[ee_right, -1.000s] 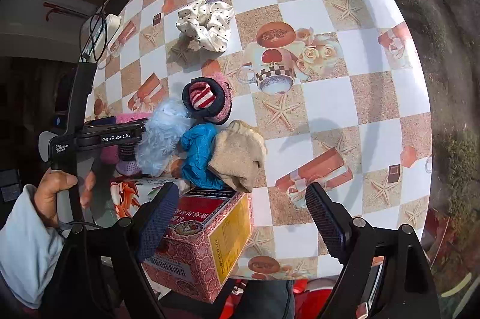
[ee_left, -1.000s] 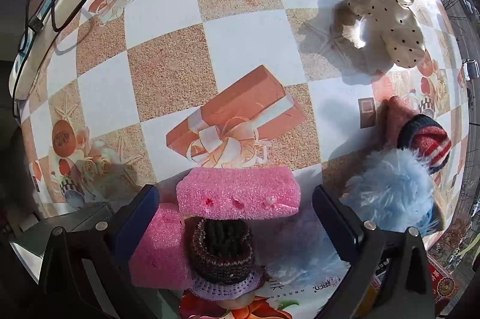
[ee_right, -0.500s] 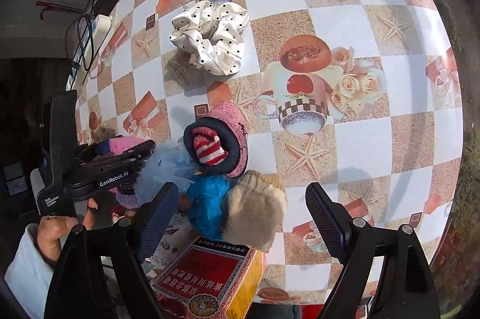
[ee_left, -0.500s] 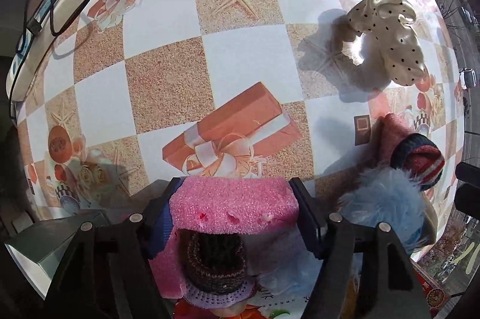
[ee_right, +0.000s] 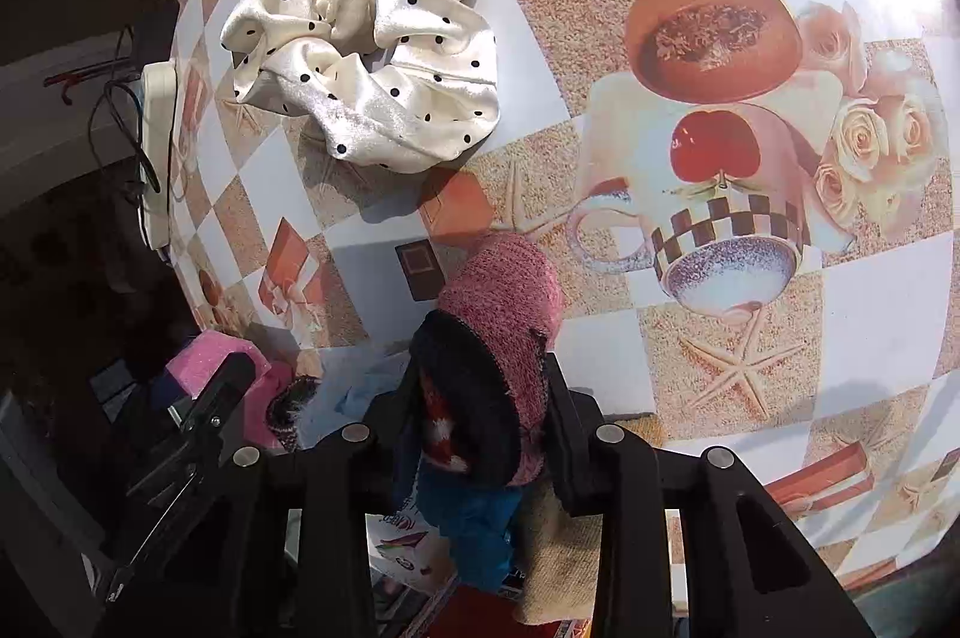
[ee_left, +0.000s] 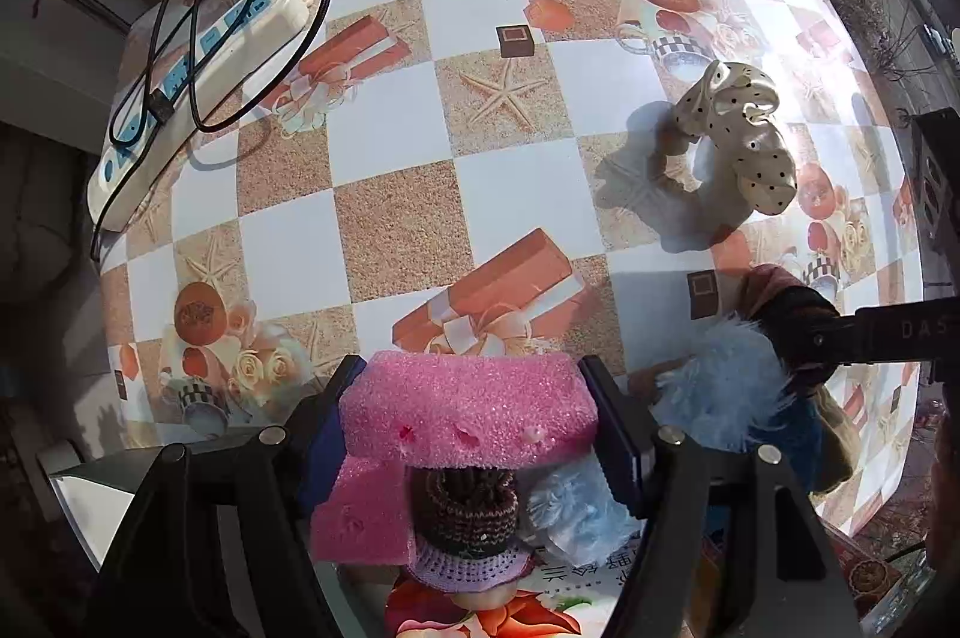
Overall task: Organize soft objects
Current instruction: 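Grasp the pink sponge with the left tool while the right tool grasps the pink knit hat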
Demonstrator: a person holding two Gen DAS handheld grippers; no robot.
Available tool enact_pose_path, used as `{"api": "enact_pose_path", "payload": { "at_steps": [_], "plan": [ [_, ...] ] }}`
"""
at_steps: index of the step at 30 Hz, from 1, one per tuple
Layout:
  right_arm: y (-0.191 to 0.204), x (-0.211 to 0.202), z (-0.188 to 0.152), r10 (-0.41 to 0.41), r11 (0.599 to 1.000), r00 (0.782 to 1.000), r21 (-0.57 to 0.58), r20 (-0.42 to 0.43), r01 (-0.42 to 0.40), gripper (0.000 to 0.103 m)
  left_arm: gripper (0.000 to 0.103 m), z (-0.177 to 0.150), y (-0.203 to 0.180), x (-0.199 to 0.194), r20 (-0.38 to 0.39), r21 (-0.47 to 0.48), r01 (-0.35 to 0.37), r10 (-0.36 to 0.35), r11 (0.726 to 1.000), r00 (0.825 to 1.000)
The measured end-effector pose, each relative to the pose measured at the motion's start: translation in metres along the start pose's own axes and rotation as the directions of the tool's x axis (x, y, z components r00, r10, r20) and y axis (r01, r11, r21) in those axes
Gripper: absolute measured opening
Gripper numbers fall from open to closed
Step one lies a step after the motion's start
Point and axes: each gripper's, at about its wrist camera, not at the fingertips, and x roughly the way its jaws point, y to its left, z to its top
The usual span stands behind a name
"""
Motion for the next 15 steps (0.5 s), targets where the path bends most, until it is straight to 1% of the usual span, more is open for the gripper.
{"api": "enact_pose_path", "payload": {
  "at_steps": [3, 4, 6, 7, 10, 12, 15],
  "plan": [
    [0.004, -0.017, -0.004, -0.022, 0.999, 0.998, -0.038, 0.064, 0.024, 0.034, 0.074, -0.007, 0.000, -0.011, 0.022, 0.000, -0.005, 0.005, 1.000, 1.000],
    [0.006, -0.022, -0.005, -0.027, 0.998, 0.996, -0.055, 0.084, 0.032, 0.033, 0.074, 0.000, -0.003, -0.008, 0.029, -0.002, -0.008, 0.008, 1.000, 1.000],
    [0.011, -0.034, -0.010, -0.049, 0.995, 0.991, -0.085, 0.126, 0.060, 0.033, 0.074, -0.006, 0.001, -0.018, 0.045, -0.012, -0.010, 0.011, 1.000, 0.999],
    [0.013, -0.041, -0.013, -0.062, 0.992, 0.986, -0.101, 0.152, 0.078, 0.033, 0.074, -0.015, 0.003, -0.021, 0.054, -0.018, -0.012, 0.013, 1.000, 0.998],
    [0.022, -0.059, -0.028, -0.117, 0.976, 0.965, -0.151, 0.234, 0.155, 0.033, 0.074, -0.022, -0.001, -0.035, 0.088, -0.024, -0.018, 0.020, 1.000, 0.996],
    [0.028, -0.070, -0.039, -0.133, 0.965, 0.951, -0.183, 0.278, 0.189, 0.033, 0.074, -0.025, -0.004, -0.037, 0.111, -0.016, -0.023, 0.025, 1.000, 0.994],
    [0.036, -0.080, -0.057, -0.137, 0.950, 0.937, -0.224, 0.323, 0.216, 0.034, 0.074, -0.029, -0.007, -0.043, 0.134, 0.002, -0.030, 0.029, 1.000, 0.991]
  ]
}}
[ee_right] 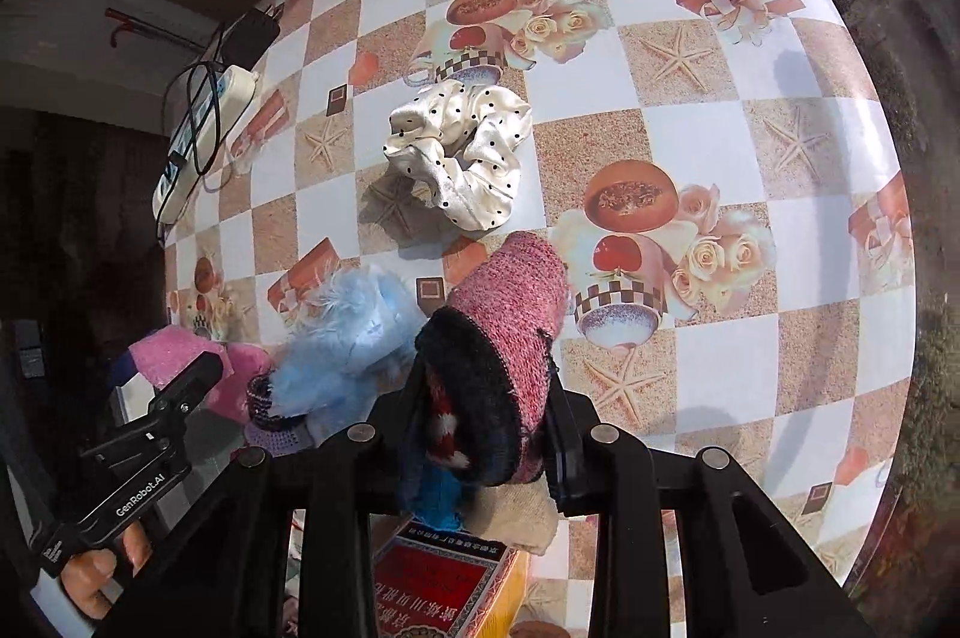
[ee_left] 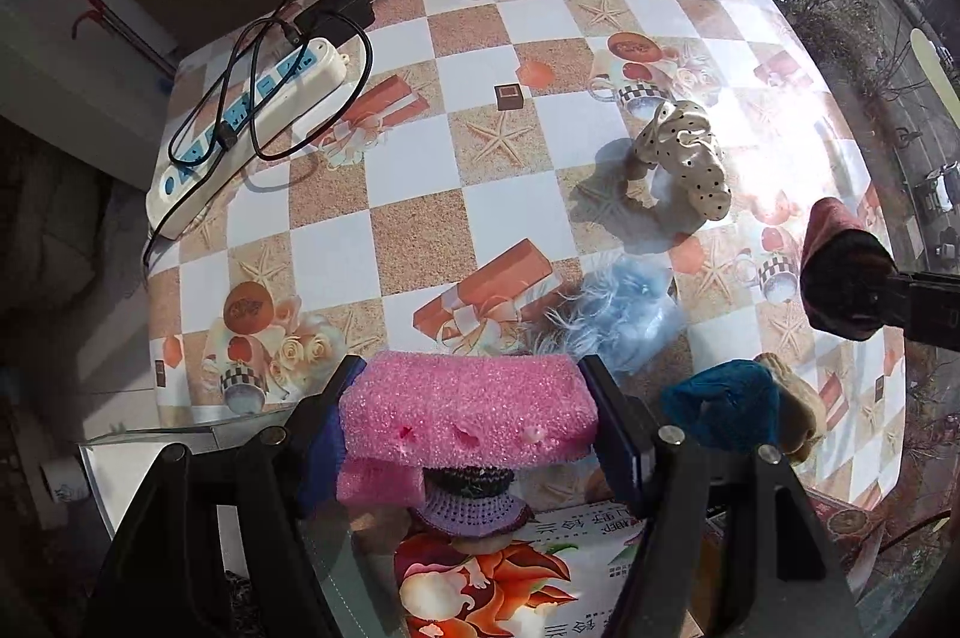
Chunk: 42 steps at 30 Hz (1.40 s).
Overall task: Organize soft objects
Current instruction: 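Grasp the pink sponge with the left tool while the right tool grasps the pink knit hat, then carry the pink sponge and pink knit hat over the white box with both tools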
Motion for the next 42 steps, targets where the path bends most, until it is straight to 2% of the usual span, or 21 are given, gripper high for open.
{"api": "enact_pose_path", "payload": {
  "at_steps": [9, 23, 34, 42],
  "plan": [
    [0.021, -0.034, -0.034, 0.031, 0.999, 0.996, -0.036, 0.081, -0.029, 0.034, 0.074, -0.030, -0.008, -0.034, 0.047, 0.044, 0.014, -0.016, 0.999, 0.999],
    [0.055, -0.072, -0.110, -0.078, 0.993, 0.981, -0.077, 0.178, 0.093, 0.034, 0.074, -0.099, -0.014, -0.078, 0.075, 0.165, 0.067, -0.080, 0.984, 0.994],
    [0.093, -0.076, -0.157, -0.110, 0.983, 0.973, -0.120, 0.202, 0.136, 0.034, 0.074, -0.137, 0.004, -0.094, 0.100, 0.189, 0.079, -0.099, 0.979, 0.990],
    [0.132, -0.061, -0.177, -0.099, 0.971, 0.982, -0.200, 0.162, 0.131, 0.034, 0.074, -0.153, 0.028, -0.102, 0.131, 0.147, 0.078, -0.098, 0.986, 0.986]
  ]
}}
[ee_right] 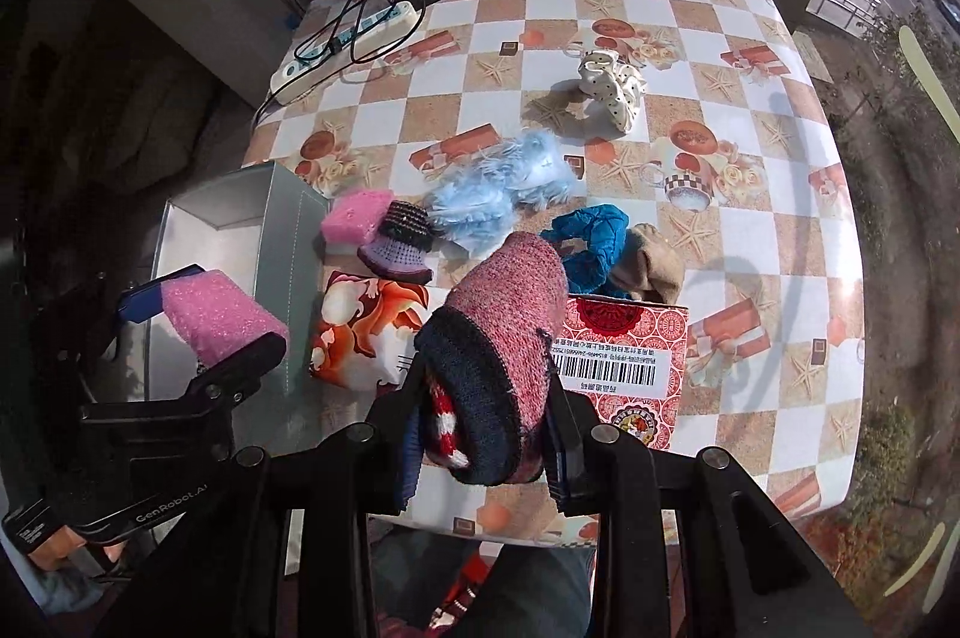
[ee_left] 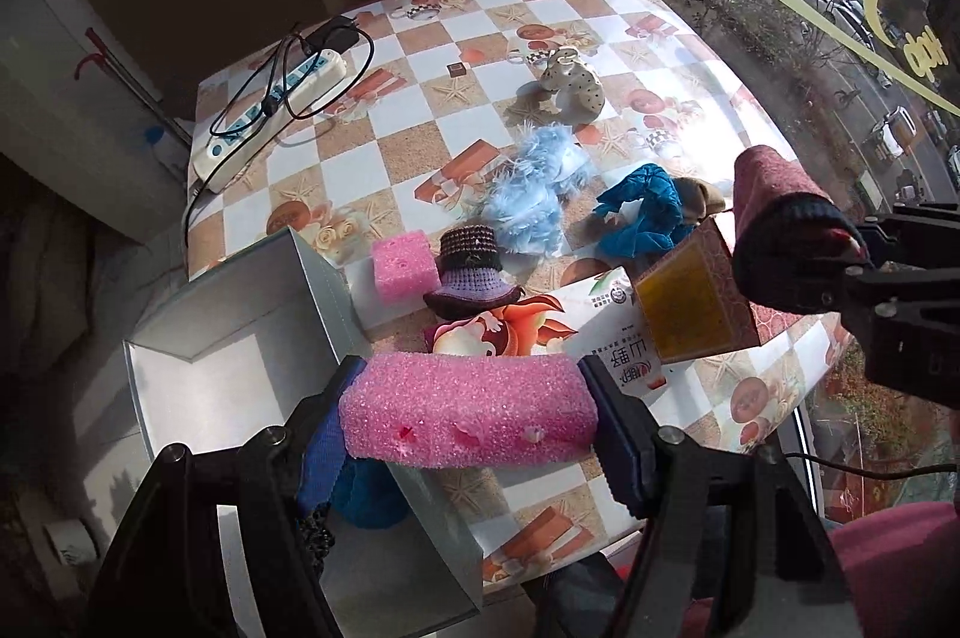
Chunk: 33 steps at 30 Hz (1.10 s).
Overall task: Organize soft objects
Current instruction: 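Carry the pink sponge and pink knit hat over the white box with both tools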
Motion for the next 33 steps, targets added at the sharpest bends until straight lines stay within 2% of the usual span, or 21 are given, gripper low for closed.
{"api": "enact_pose_path", "payload": {
  "at_steps": [14, 33],
  "plan": [
    [0.057, 0.004, 0.012, -0.002, 0.990, 1.000, -0.142, -0.015, -0.001, 0.034, 0.074, -0.029, 0.050, -0.009, 0.023, -0.145, -0.030, 0.034, 0.989, 0.999],
    [0.121, 0.022, 0.020, 0.011, 0.952, 0.998, -0.306, -0.055, -0.027, 0.034, 0.074, -0.071, 0.107, -0.015, 0.009, -0.324, -0.079, 0.086, 0.943, 0.996]
  ]
}}
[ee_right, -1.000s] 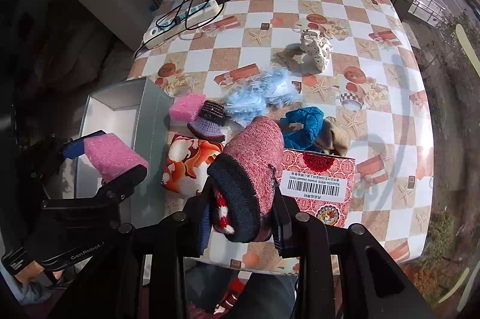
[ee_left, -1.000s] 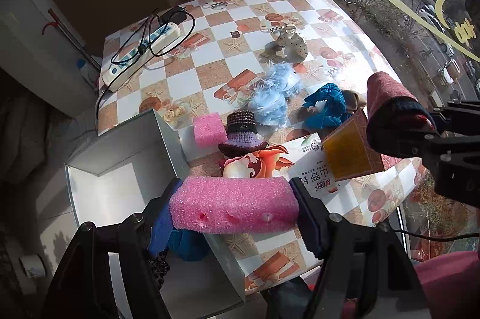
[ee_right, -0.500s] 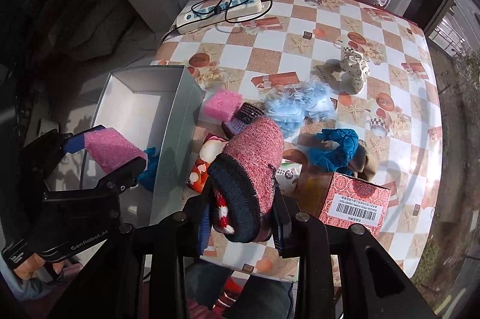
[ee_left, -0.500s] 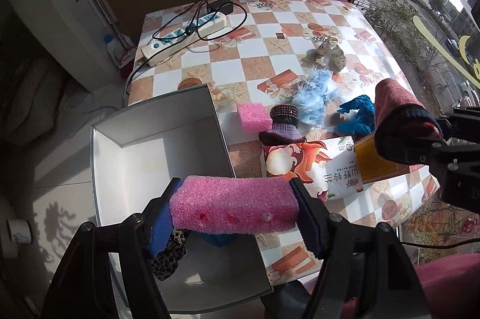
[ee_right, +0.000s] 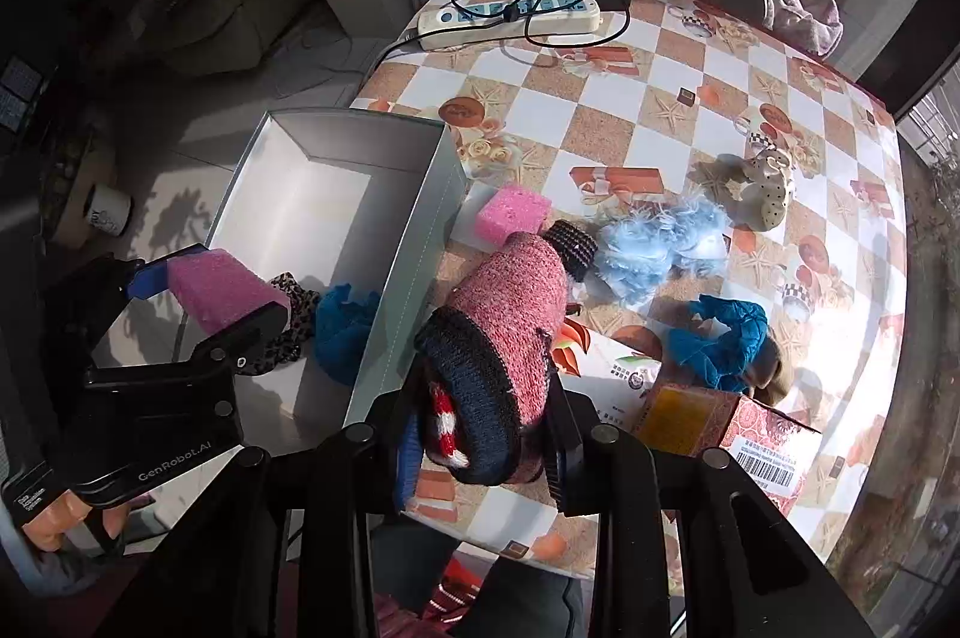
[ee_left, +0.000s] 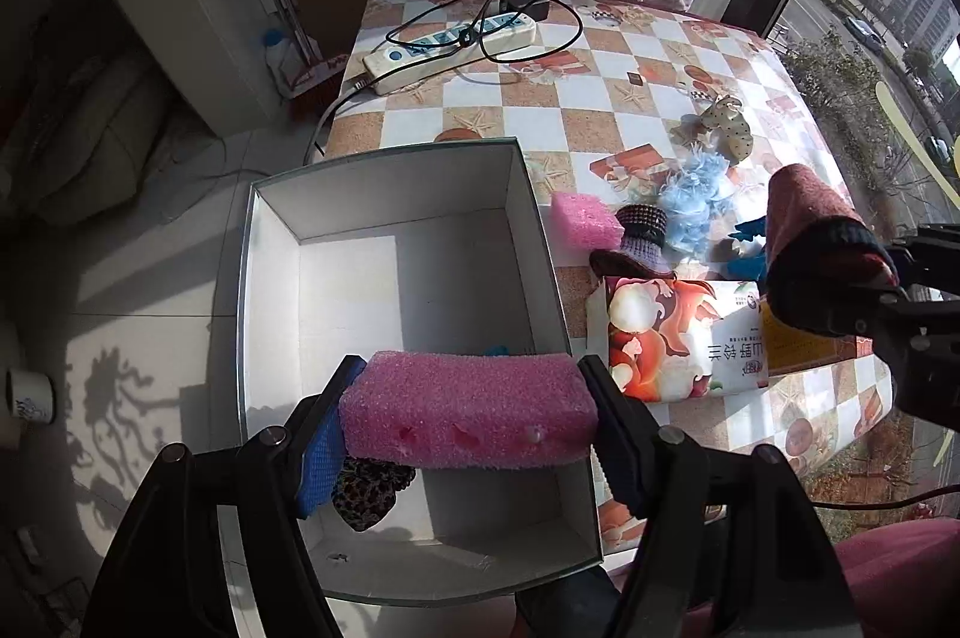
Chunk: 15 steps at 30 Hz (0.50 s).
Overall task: Organize soft objects
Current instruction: 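Carry the pink sponge and pink knit hat over the white box with both tools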
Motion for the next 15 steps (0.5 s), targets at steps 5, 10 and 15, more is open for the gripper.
{"api": "enact_pose_path", "payload": {
  "at_steps": [5, 10, 15],
  "plan": [
    [0.013, 0.005, 0.008, 0.010, 0.999, 1.000, -0.035, -0.005, -0.010, 0.034, 0.074, -0.004, 0.020, 0.001, -0.003, -0.055, -0.024, 0.024, 0.998, 1.000],
    [0.031, 0.012, 0.020, 0.025, 0.996, 1.000, -0.084, -0.017, -0.027, 0.034, 0.074, -0.008, 0.042, 0.005, -0.015, -0.116, -0.047, 0.046, 0.992, 0.999],
    [0.052, 0.021, 0.030, 0.045, 0.990, 0.998, -0.135, -0.031, -0.049, 0.034, 0.074, -0.009, 0.056, 0.009, -0.024, -0.160, -0.064, 0.060, 0.985, 0.998]
  ]
}}
